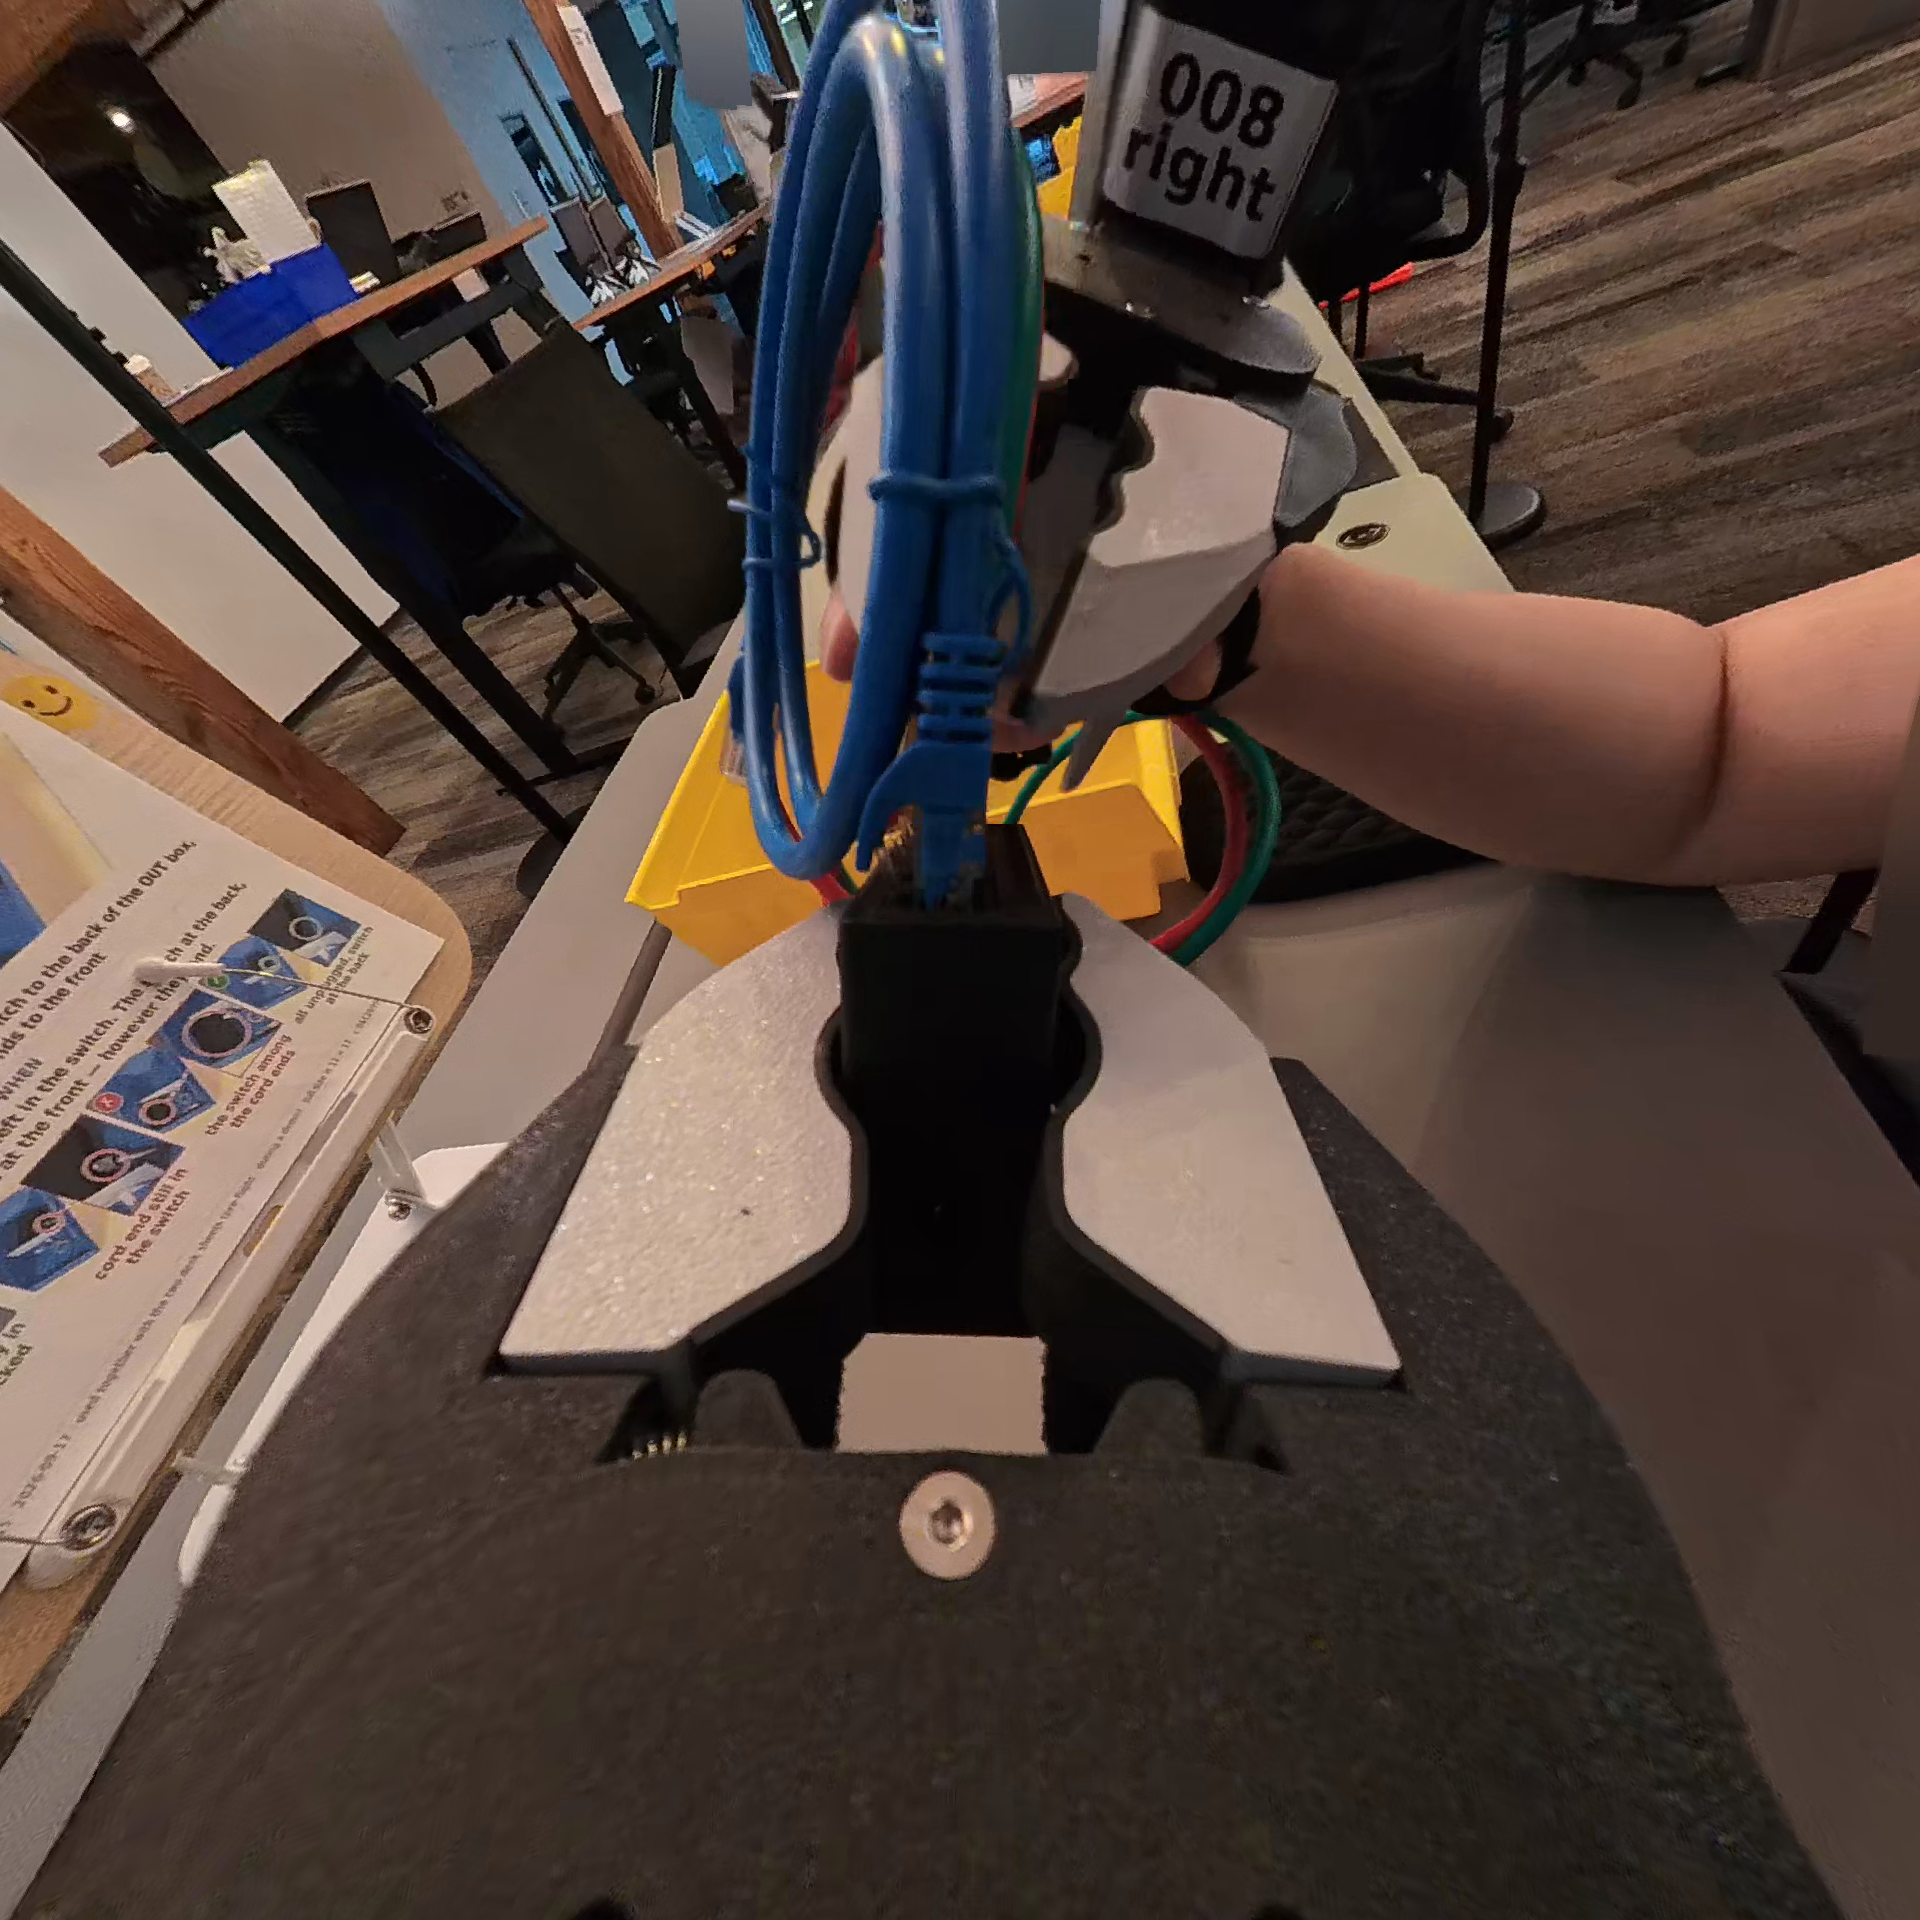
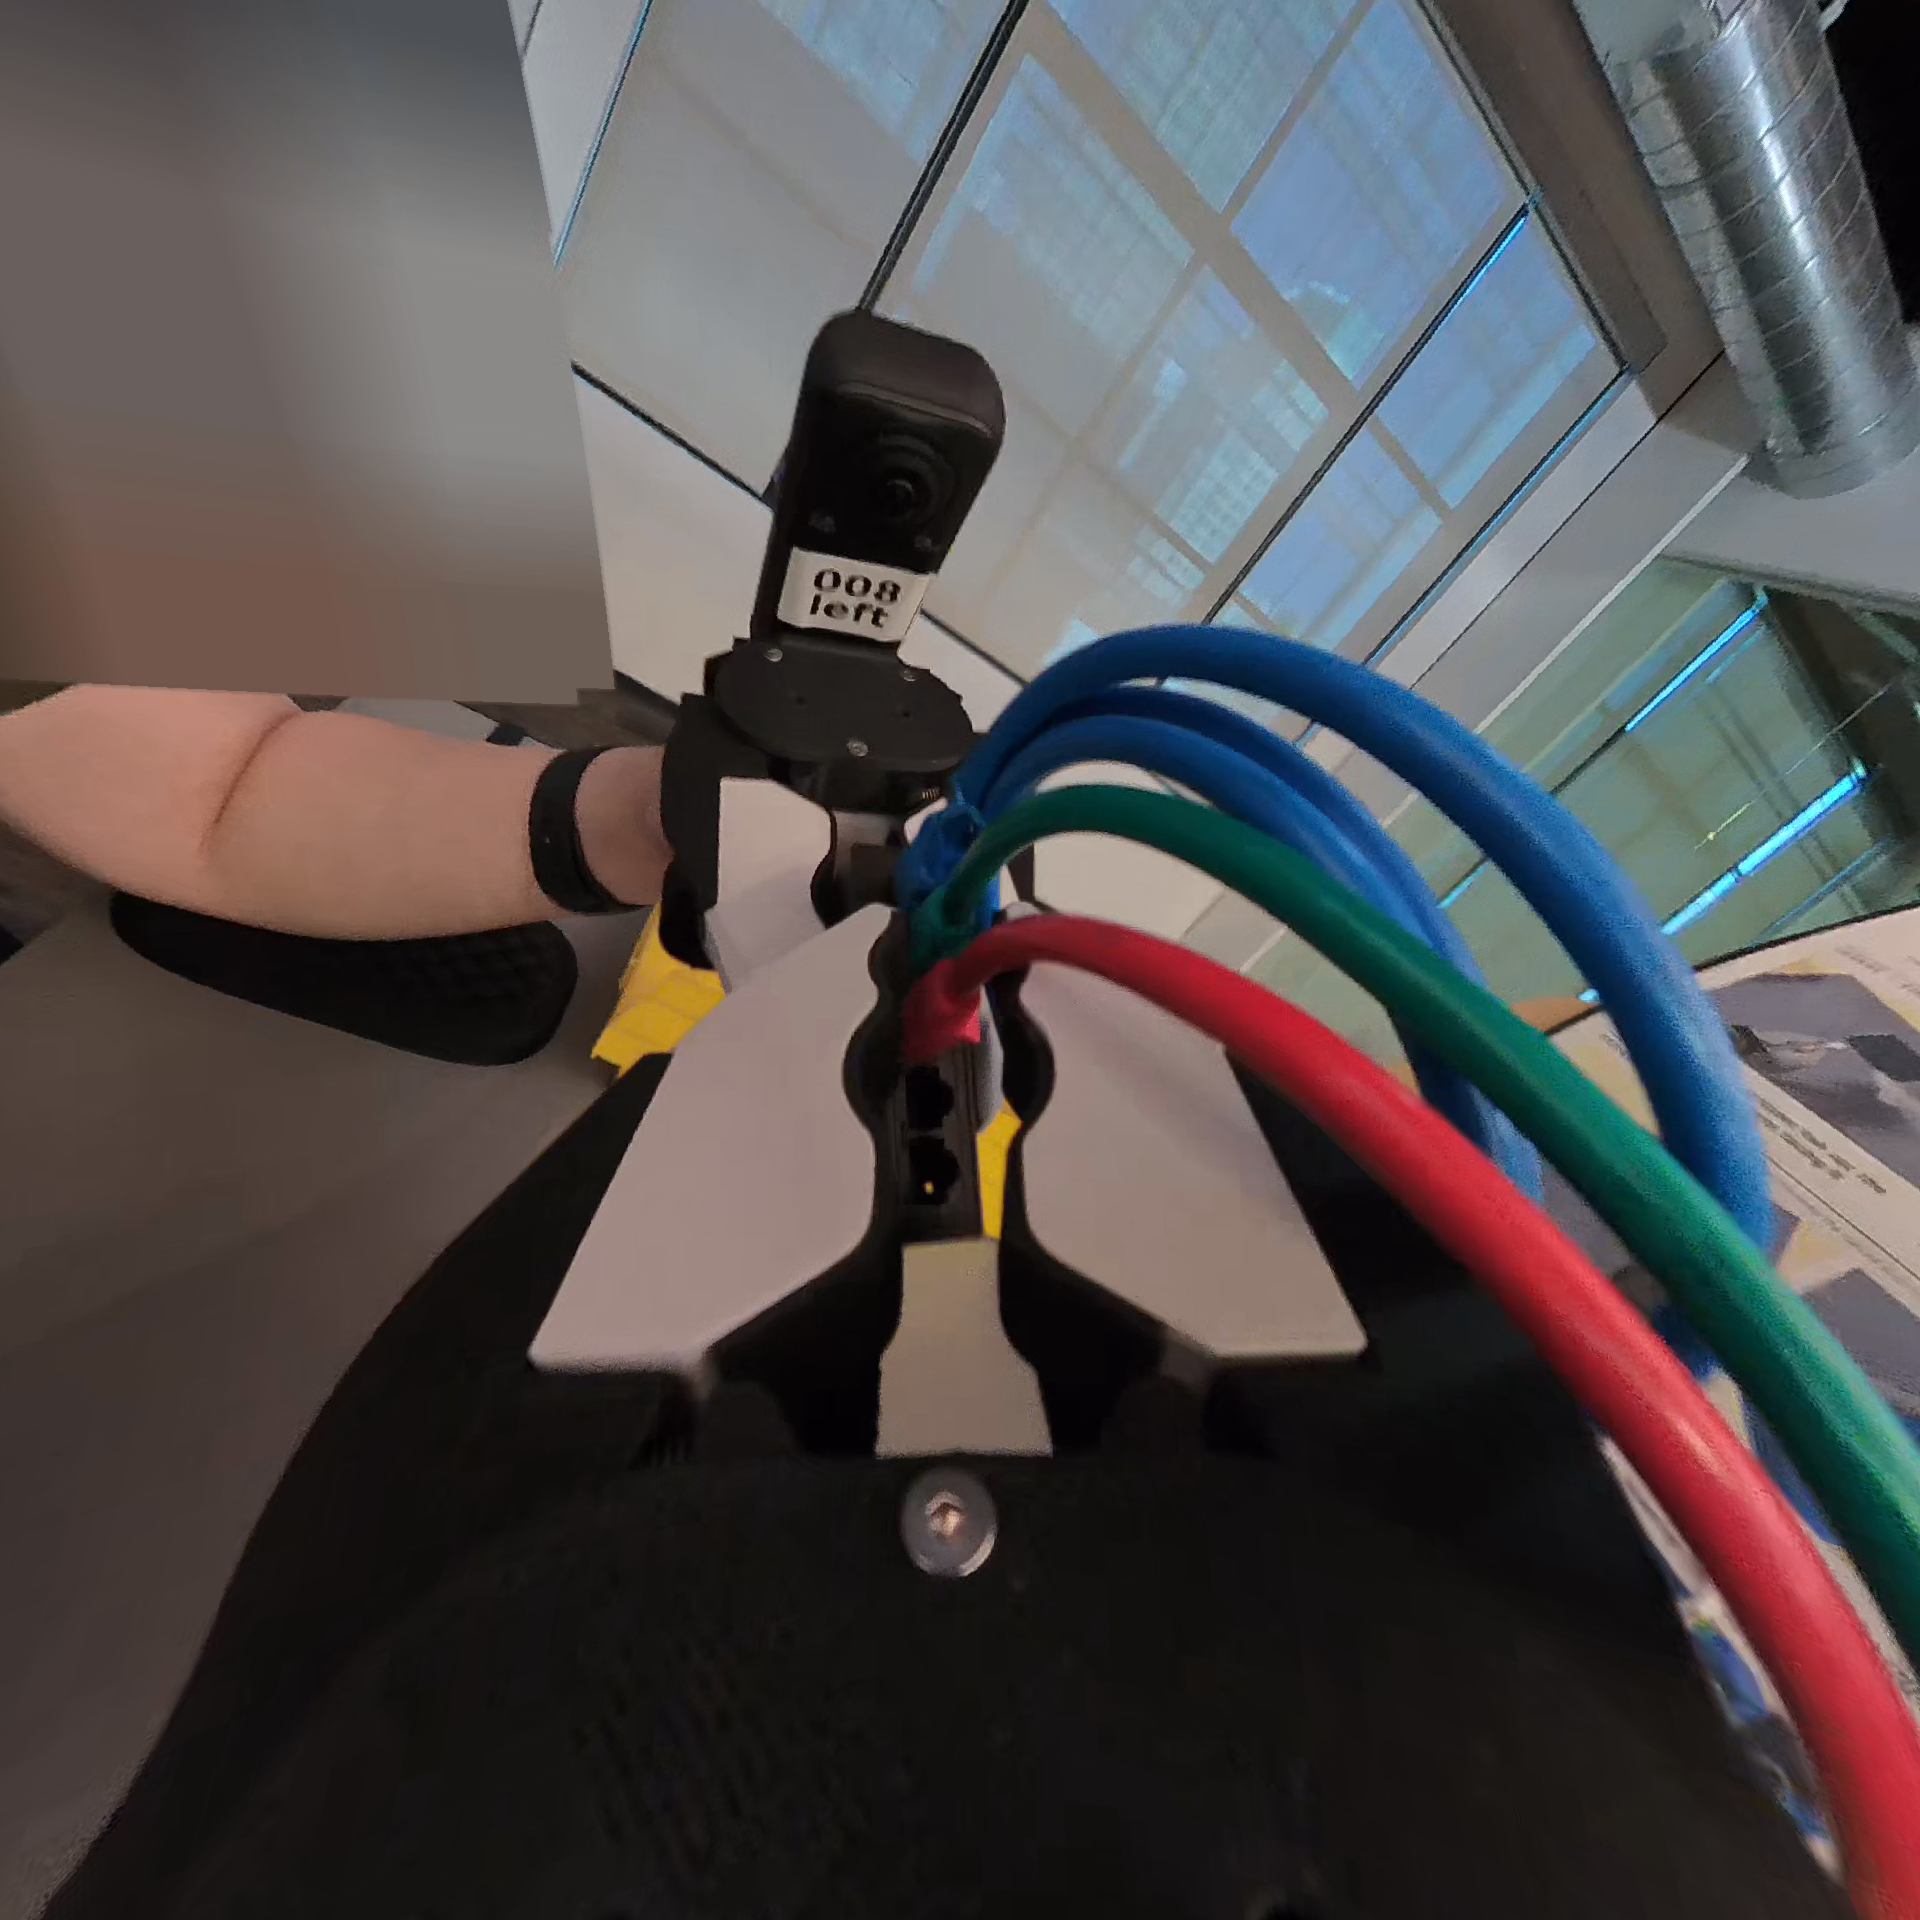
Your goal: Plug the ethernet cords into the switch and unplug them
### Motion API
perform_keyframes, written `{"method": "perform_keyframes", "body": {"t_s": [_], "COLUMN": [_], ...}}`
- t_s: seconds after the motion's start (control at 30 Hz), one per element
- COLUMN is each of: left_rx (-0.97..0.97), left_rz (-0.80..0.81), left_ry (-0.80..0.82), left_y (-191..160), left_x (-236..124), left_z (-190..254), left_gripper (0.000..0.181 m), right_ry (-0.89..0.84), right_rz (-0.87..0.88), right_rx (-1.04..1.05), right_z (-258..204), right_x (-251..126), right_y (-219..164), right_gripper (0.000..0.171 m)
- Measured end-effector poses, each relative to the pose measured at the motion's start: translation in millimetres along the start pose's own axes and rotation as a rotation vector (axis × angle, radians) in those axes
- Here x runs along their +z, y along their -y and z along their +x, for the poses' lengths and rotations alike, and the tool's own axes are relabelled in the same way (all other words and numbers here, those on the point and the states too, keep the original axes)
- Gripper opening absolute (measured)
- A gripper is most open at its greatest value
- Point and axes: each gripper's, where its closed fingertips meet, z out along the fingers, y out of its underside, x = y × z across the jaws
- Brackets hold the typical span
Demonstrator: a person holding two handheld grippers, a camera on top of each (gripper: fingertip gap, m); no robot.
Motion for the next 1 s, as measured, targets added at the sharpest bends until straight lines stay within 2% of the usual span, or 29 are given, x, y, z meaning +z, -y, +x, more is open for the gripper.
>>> {"method": "perform_keyframes", "body": {"t_s": [0.03, 0.17, 0.37, 0.5, 0.57, 0.67, 0.83, 1.0], "left_rx": [0.005, 0.0, 0.037, 0.06, 0.09, 0.136, 0.31, 0.333], "left_rz": [0.001, 0.011, -0.015, -0.018, -0.026, -0.03, -0.045, -0.09], "left_ry": [0.006, 0.012, 0.02, 0.064, 0.11, 0.179, 0.196, 0.122], "left_y": [0.4, 2.9, 0.9, 2.0, 2.6, 4.6, 7.4, -0.4], "left_x": [-1.6, -6.9, -6.6, -7.5, -11.8, -21.8, -20.3, -10.3], "left_z": [-1.1, -3.7, -1.9, -7.1, -13.4, -23.6, -13.8, 2.1], "left_gripper": [0.029, 0.029, 0.029, 0.029, 0.029, 0.029, 0.03, 0.029], "right_ry": [-0.004, -0.009, 0.026, -0.012, -0.053, -0.092, -0.05, -0.004], "right_rz": [-0.03, -0.011, -0.006, -0.025, -0.072, -0.143, -0.285, -0.393], "right_rx": [-0.003, -0.008, 0.035, 0.006, -0.055, -0.146, -0.202, -0.326], "right_z": [1.6, 4.5, 1.0, 5.2, 9.4, 13.0, 1.3, -11.9], "right_x": [-2.1, -8.3, -5.7, -5.0, -6.8, -9.3, 6.8, 16.8], "right_y": [-3.1, 0.2, -2.7, -2.6, -6.6, -16.8, -46.2, -66.6], "right_gripper": [0.016, 0.008, 0.009, 0.01, 0.025, 0.031, 0.041, 0.034]}}
